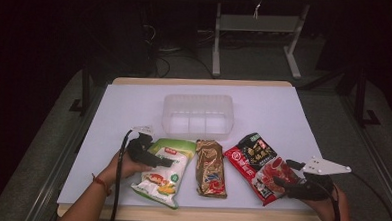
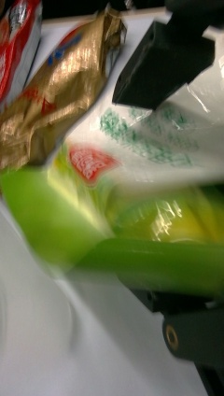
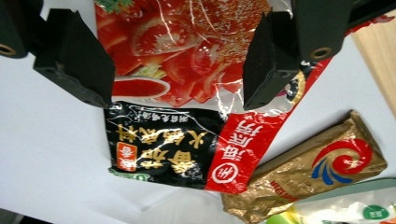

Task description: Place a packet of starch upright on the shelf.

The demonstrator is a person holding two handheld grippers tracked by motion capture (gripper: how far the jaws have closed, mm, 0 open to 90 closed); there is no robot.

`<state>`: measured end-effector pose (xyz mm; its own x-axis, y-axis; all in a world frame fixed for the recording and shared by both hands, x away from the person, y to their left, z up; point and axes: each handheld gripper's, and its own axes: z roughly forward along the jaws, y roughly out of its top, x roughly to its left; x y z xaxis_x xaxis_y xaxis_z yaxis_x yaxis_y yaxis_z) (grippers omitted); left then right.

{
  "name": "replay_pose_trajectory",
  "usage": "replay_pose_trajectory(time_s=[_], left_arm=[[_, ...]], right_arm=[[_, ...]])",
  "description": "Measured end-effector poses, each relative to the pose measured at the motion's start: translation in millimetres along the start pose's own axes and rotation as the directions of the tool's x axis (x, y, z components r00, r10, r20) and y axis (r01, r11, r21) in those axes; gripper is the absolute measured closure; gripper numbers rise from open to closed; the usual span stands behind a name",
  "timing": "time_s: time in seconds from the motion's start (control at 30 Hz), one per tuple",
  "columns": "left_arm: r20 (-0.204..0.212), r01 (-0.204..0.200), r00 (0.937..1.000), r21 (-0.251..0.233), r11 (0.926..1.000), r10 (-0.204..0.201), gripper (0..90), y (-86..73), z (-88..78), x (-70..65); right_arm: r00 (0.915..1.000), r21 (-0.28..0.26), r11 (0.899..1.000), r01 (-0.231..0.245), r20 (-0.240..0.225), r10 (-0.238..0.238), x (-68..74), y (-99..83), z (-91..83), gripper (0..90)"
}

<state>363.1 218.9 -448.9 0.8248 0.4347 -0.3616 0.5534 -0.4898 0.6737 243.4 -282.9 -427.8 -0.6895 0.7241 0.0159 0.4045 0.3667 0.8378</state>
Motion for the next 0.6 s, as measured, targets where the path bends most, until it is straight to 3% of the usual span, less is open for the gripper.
replay_pose_trajectory(time_s=[0.13,0.23,0.33,0.43,0.6], left_arm=[[0.006,0.002,1.0,0.005,1.0,-0.002,19.8,0.6,-0.1,1.1],[-0.042,-0.006,0.9991,0.006,1.0,0.006,24.6,0.1,-0.5,-2.8],[-0.014,0.011,0.9998,-0.032,0.9994,-0.011,39.5,-5.7,-3.1,0.9],[0.006,0.003,1.0,-0.049,0.9988,-0.003,55.0,-7.7,-5.2,1.7],[0.004,-0.021,0.9998,-0.057,0.9982,0.021,66.9,-7.2,-6.8,-2.2]], right_arm=[[0.9999,0.006,1.0,-0.003,-0.016,0.003,-0.4,-0.4,2.2,25.0],[0.9998,0.014,1.0,0.003,-0.019,-0.003,0.3,0.0,4.1,25.1],[0.9999,0.018,1.0,0.005,-0.012,-0.005,0.4,0.3,5.5,25.0],[0.9999,0.026,1.0,0.014,-0.004,-0.014,0.3,0.1,6.4,25.0],[0.9996,0.028,0.999,0.025,-0.009,-0.025,1.0,0.5,7.1,26.1]])
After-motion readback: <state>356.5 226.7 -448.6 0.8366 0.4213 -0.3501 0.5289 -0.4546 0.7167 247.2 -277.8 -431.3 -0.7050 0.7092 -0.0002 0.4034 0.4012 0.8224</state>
